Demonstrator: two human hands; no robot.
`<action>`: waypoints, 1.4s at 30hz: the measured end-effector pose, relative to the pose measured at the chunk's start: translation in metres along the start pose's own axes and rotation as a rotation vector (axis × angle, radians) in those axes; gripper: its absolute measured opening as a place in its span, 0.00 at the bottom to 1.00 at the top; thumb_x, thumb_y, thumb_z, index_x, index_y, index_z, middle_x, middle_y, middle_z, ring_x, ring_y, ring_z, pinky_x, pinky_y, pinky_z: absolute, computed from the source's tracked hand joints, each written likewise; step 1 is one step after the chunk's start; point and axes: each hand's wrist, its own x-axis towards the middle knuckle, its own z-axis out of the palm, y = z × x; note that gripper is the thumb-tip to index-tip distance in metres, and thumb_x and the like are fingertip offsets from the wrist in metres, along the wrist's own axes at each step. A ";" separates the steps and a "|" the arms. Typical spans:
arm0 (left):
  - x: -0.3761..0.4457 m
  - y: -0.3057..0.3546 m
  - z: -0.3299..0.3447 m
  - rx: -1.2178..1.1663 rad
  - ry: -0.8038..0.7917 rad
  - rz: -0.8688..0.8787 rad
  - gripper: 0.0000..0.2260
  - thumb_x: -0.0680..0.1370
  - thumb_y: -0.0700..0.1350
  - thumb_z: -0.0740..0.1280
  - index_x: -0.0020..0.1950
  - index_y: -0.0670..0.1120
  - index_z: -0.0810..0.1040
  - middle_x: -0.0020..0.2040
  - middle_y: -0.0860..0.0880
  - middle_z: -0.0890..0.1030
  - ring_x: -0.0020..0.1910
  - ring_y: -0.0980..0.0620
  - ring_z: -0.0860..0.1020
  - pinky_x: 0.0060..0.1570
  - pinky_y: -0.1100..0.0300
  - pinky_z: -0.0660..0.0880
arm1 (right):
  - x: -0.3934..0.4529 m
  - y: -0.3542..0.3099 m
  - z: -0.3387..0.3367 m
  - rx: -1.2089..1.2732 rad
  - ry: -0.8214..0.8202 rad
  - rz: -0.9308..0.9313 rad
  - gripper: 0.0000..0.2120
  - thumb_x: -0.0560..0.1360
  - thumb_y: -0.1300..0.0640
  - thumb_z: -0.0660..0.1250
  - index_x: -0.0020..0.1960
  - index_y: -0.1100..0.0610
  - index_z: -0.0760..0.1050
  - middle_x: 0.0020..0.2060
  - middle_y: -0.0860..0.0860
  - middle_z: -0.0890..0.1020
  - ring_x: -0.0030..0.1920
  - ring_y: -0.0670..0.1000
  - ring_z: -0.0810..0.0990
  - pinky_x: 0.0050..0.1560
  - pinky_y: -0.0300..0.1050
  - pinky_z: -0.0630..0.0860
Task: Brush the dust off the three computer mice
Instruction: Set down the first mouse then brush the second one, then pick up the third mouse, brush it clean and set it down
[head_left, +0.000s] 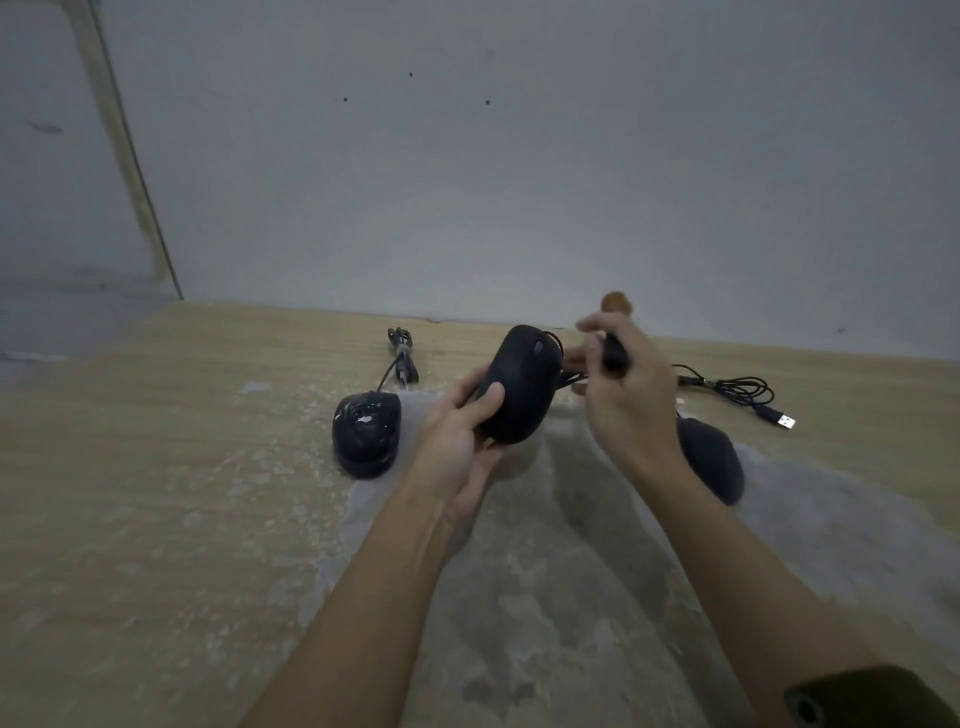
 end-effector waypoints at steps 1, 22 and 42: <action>0.000 0.000 0.000 0.009 0.003 0.001 0.19 0.76 0.35 0.61 0.66 0.43 0.71 0.65 0.41 0.76 0.58 0.44 0.76 0.47 0.54 0.77 | -0.004 0.001 0.003 -0.026 -0.034 0.005 0.04 0.76 0.61 0.61 0.47 0.53 0.71 0.36 0.55 0.80 0.39 0.54 0.81 0.43 0.49 0.77; -0.012 0.024 0.001 0.445 0.052 0.196 0.17 0.75 0.28 0.57 0.58 0.44 0.73 0.50 0.51 0.78 0.57 0.50 0.77 0.59 0.58 0.72 | -0.027 0.004 0.002 -0.445 -0.411 0.160 0.22 0.63 0.59 0.72 0.46 0.56 0.60 0.36 0.48 0.69 0.37 0.50 0.68 0.31 0.41 0.64; -0.028 0.062 -0.027 0.626 0.095 0.383 0.17 0.74 0.27 0.59 0.54 0.45 0.76 0.48 0.51 0.80 0.50 0.56 0.78 0.52 0.63 0.76 | -0.025 0.001 0.013 -0.414 -0.398 0.155 0.22 0.67 0.52 0.73 0.48 0.57 0.60 0.38 0.50 0.71 0.41 0.53 0.71 0.35 0.45 0.65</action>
